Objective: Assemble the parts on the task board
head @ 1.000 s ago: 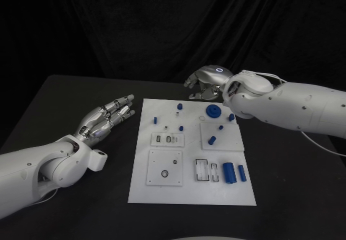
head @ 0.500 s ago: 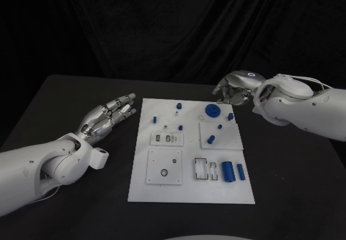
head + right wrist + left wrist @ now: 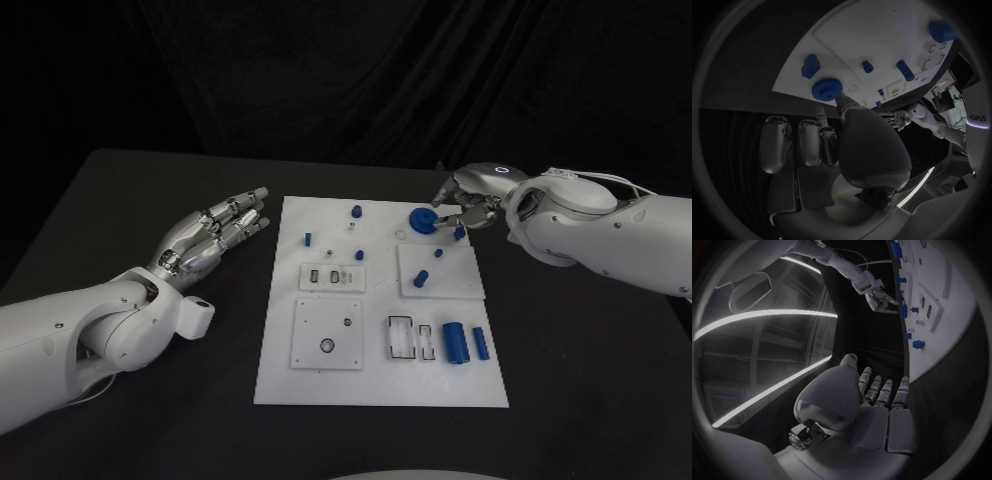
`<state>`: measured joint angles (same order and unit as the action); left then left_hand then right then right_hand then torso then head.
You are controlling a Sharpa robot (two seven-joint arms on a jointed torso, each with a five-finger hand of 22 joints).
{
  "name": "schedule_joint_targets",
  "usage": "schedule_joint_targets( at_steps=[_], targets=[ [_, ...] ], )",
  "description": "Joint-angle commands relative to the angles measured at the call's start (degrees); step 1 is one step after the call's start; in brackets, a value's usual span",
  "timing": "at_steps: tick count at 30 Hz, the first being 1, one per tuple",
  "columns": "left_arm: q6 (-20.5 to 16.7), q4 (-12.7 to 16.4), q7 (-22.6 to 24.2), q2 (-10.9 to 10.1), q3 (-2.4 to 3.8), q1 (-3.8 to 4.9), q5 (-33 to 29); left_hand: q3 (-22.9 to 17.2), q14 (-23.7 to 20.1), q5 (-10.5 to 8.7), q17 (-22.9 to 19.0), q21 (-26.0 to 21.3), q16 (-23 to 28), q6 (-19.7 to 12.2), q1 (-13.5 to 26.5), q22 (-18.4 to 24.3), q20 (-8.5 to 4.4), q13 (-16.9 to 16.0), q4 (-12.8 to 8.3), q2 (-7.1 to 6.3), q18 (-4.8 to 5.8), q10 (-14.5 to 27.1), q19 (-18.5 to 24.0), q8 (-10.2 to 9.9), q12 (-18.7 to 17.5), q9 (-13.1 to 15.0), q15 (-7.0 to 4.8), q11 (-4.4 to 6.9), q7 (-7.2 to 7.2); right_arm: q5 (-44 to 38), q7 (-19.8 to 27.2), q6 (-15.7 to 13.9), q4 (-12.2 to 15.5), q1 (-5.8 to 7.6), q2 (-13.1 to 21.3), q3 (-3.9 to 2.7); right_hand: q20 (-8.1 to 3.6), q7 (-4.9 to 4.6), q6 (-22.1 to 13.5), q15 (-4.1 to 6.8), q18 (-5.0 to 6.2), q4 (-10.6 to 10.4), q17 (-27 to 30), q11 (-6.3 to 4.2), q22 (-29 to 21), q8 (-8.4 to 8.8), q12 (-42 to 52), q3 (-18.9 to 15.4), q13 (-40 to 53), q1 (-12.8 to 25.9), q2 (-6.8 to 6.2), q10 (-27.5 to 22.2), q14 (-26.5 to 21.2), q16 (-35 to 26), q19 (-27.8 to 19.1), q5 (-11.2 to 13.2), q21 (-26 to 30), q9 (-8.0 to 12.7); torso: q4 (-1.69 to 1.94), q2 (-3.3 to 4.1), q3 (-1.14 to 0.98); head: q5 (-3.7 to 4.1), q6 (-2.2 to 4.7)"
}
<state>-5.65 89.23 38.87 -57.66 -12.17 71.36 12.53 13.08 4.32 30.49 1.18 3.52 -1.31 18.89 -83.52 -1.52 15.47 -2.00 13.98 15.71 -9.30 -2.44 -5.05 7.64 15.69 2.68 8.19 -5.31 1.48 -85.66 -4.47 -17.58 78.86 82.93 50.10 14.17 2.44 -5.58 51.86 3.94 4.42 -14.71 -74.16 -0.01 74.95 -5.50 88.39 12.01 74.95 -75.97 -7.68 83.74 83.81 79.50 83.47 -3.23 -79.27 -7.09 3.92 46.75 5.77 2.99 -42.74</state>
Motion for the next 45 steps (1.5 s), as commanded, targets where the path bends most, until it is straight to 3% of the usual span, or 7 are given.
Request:
schedule_joint_targets(
  at_steps=[1,15,24,35,41,42,45],
  targets=[
    [0.72,-0.02,4.19,0.09,0.05,0.03,0.00,-0.36,0.01,0.30,0.02,0.13,0.10,0.22,-0.54,-0.05,0.21,-0.04,0.05,0.11,-1.13,0.17,0.03,0.19,0.01,0.04,0.10,0.17,0.23,-0.76,-1.48,0.20,-0.29,-0.38,-0.19,-0.02,-0.04,-0.01,0.52,-0.09,-1.63,-0.42,-3.02,0.04,5.20,0.14,1.30,0.07,14.22,0.39,-0.03,5.60,3.89,2.10,1.21,-0.23,-1.94,0.01,-0.03,0.10,-0.12,0.04,0.03],
    [1.14,-0.38,4.04,0.24,0.05,-0.01,0.00,-0.43,0.19,0.35,0.07,0.20,0.04,0.05,-0.61,-0.07,0.28,-0.03,-0.05,0.09,-1.13,0.15,-0.06,0.10,0.01,0.00,0.21,0.13,0.29,-0.79,-0.82,-2.06,-1.29,-0.75,-1.53,-0.04,-0.44,1.09,-3.11,0.47,-2.34,1.95,-7.04,-0.77,8.40,1.71,1.61,1.61,15.05,-1.88,0.88,6.26,4.38,4.83,2.51,-7.78,-4.63,0.83,0.05,0.03,-0.01,0.26,-0.17],
    [1.47,-0.59,3.83,0.40,0.05,-0.02,0.00,-0.47,0.24,0.38,0.08,0.22,0.02,-0.06,-0.65,-0.08,0.32,-0.03,-0.11,0.06,-1.13,0.14,-0.09,0.05,-0.01,-0.01,0.31,0.09,0.31,-0.79,-1.06,-1.39,-2.32,-0.93,-2.38,-0.04,-0.52,1.04,-3.85,0.52,-2.28,2.02,-6.72,-0.79,8.30,1.67,1.61,1.61,15.05,-1.50,1.10,6.26,4.27,4.58,2.36,-7.24,-4.48,1.01,0.07,0.09,-0.05,0.38,-0.30],
    [1.69,-0.72,3.88,0.48,0.06,-0.05,0.00,-0.51,0.26,0.33,0.08,0.23,0.02,-0.21,-0.68,-0.08,0.41,-0.03,-0.21,-0.01,-1.13,0.14,-0.11,-0.04,-0.04,-0.04,0.45,-0.07,0.25,-0.79,-1.10,-0.49,-3.92,-1.63,-3.86,-0.05,-0.23,0.44,-3.76,0.13,-2.21,1.37,-6.49,-0.31,8.29,1.06,1.61,0.48,15.05,0.60,1.19,6.26,4.17,4.28,2.11,-0.64,-4.22,1.01,0.03,0.06,-0.01,0.33,-0.62],
    [1.63,-0.86,4.20,0.45,0.06,-0.06,0.00,2.24,0.16,-8.42,0.05,0.19,0.07,-0.02,4.57,-0.03,0.47,-0.02,2.67,-0.10,-1.13,0.01,0.08,-0.07,0.12,-0.02,0.51,-0.35,0.19,-0.79,-0.74,-0.46,-4.92,-2.05,-4.68,-0.06,-0.04,0.02,-2.68,-0.09,-2.17,0.97,-6.48,0.00,8.26,0.40,1.61,0.08,15.05,1.13,1.36,6.26,4.16,4.21,2.01,0.03,-4.08,0.73,0.05,0.09,-0.06,0.35,-0.68],
    [1.63,-0.88,4.23,0.46,0.06,-0.06,0.00,3.53,0.09,-14.24,0.03,0.14,0.10,0.01,7.27,-0.01,0.43,-0.04,2.85,0.51,-1.12,-0.04,0.13,-0.09,0.12,0.00,0.47,-0.44,0.31,-0.79,-0.65,-0.52,-5.06,-2.10,-4.78,-0.06,0.01,-0.06,-2.40,-0.14,-2.18,1.08,-6.51,0.09,8.28,0.24,1.61,0.15,15.05,0.96,1.49,6.26,4.16,4.23,2.01,-0.13,-4.08,0.66,0.05,0.11,-0.06,0.35,-0.68],
    [1.67,-0.91,4.32,0.47,0.06,-0.06,0.00,4.97,0.01,-20.58,0.02,0.08,0.12,-0.09,11.97,0.01,0.40,-0.02,2.86,0.96,-1.13,-0.02,0.30,-0.13,0.06,-0.02,0.49,-0.47,0.41,-0.79,-0.32,-0.70,-5.48,-2.25,-5.07,-0.06,0.23,-0.29,-1.17,-0.37,-2.16,1.88,-6.51,0.31,8.31,-0.45,1.61,0.62,15.05,0.04,2.07,6.26,4.16,4.18,1.97,-3.23,-4.01,0.24,0.06,0.14,-0.04,0.37,-0.63]
  ],
)
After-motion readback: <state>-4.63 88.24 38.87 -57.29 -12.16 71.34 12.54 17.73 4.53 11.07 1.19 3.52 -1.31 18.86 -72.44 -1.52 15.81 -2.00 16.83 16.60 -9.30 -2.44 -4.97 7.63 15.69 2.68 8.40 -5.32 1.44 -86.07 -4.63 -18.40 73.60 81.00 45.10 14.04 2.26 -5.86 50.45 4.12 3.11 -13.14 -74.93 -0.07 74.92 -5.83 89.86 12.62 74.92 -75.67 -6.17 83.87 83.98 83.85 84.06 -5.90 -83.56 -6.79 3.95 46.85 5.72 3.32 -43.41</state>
